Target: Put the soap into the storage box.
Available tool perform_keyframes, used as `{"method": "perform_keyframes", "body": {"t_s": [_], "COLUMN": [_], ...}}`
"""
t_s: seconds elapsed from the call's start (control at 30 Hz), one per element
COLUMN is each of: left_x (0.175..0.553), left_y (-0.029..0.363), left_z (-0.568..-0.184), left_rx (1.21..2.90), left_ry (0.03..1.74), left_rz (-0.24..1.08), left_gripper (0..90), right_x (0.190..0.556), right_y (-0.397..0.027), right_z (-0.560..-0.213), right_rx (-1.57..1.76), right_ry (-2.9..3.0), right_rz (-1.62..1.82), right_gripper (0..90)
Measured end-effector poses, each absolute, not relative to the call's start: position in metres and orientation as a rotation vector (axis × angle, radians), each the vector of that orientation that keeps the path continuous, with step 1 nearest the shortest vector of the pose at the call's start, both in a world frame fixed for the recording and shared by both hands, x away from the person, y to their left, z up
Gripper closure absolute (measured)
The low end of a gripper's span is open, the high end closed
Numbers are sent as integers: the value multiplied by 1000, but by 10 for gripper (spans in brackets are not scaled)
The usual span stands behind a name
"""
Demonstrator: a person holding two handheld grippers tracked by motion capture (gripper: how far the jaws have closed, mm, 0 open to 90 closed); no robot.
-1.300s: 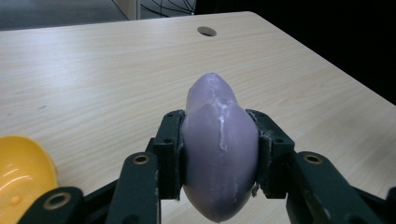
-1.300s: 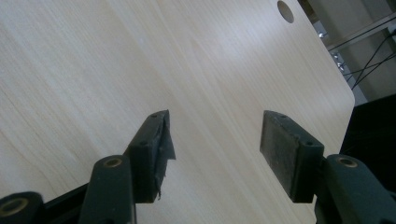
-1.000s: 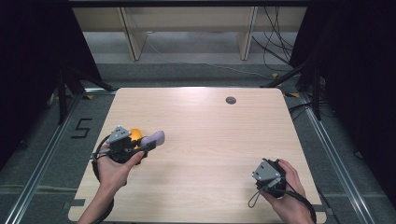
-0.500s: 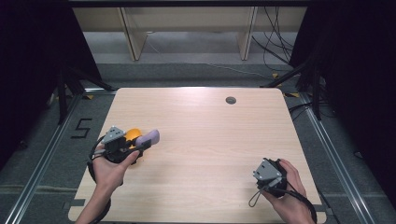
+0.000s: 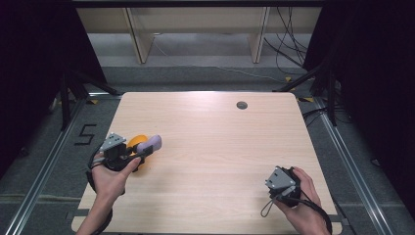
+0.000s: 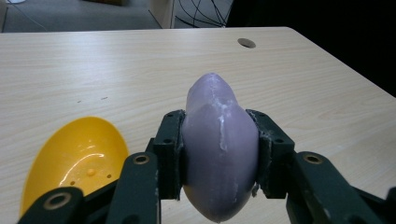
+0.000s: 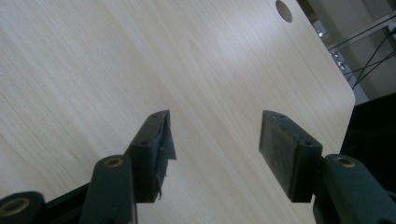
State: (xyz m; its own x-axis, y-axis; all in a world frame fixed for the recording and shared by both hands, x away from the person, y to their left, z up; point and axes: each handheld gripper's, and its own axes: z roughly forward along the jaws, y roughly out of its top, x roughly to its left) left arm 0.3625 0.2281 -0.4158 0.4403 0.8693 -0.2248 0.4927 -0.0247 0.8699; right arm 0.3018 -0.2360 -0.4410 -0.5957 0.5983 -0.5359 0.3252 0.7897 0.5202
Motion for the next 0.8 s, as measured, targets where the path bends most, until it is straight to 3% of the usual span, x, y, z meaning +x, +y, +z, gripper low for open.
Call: {"method": "perform_keyframes", "body": {"t_s": [0.8], "left_x": [373], "left_y": [252], "left_z": [-429], "left_rx": [1611], "left_ry": [1349], "left_rz": [618], "left_gripper": [589], "right_x": [302], "right_y": [-237], "right_z": [-441], "right_rx": [692], "right_ry": [2252], "right_rz": [490], "right_gripper": [446]}}
